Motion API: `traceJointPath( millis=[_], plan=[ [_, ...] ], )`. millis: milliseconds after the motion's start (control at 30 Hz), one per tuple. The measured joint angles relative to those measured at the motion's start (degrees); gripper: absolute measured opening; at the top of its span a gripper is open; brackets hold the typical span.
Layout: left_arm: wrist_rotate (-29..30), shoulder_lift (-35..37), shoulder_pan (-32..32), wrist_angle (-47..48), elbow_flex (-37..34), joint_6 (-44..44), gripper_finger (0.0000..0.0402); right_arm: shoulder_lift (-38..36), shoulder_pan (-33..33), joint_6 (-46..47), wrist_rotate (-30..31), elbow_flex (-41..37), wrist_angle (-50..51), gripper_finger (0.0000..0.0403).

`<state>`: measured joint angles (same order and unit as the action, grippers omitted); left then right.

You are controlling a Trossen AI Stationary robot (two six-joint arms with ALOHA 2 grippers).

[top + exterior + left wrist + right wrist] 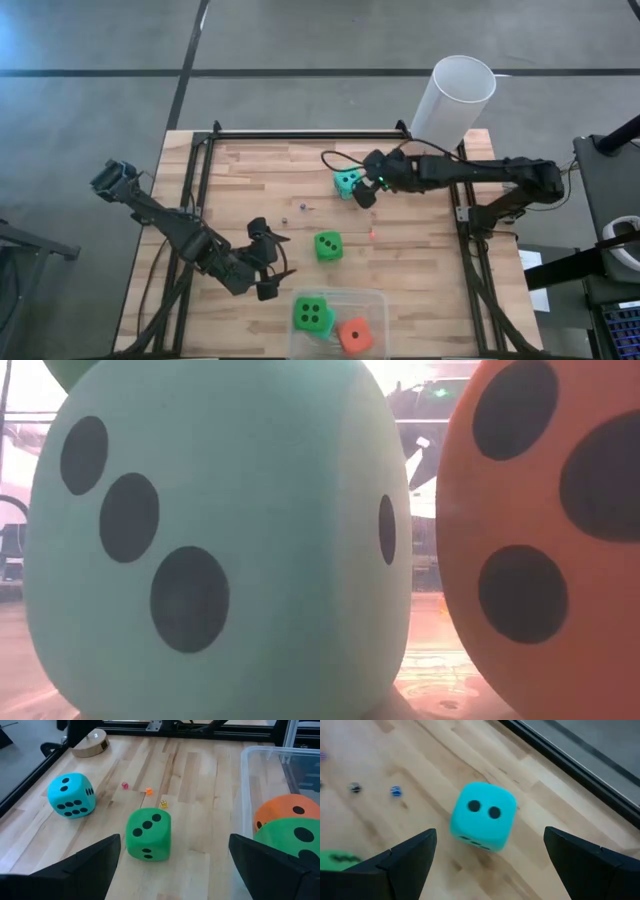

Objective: Pick & Place Dice
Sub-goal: Put the large blue dice into the transparent bin

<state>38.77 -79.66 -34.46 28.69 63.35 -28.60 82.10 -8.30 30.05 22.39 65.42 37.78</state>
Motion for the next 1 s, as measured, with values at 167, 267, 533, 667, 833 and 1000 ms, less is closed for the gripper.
traceJointPath(
  millis=[167,267,533,667,833,1000],
  plan=[
    [0.01,-0.02,0.0,0.0,0.0,0.0,0.0374,4.12,-2.39,2.1,-1.35,3.23,1.24,0.0366],
    [0.14,-0.02,0.0,0.04,0.0,0.02,0.0377,6.46,-2.98,2.55,-3.15,4.85,1.31,0.0366],
    [2.2,-0.03,0.0,0.24,0.0,0.04,0.0377,11.99,-3.02,2.36,-3.56,9.09,2.97,0.0366],
    [4.65,-0.04,0.0,0.34,0.0,0.02,0.0375,13.61,-3.01,1.99,-3.54,10.74,4.0,0.0366],
    [9.42,-0.04,0.04,0.46,0.0,0.02,0.0376,14.44,-3.1,1.7,-4.76,11.3,4.03,0.0366],
    [10.98,-0.04,0.04,0.48,0.0,0.02,0.0379,14.17,-3.12,1.7,-4.92,10.88,3.92,0.0366]
  ],
)
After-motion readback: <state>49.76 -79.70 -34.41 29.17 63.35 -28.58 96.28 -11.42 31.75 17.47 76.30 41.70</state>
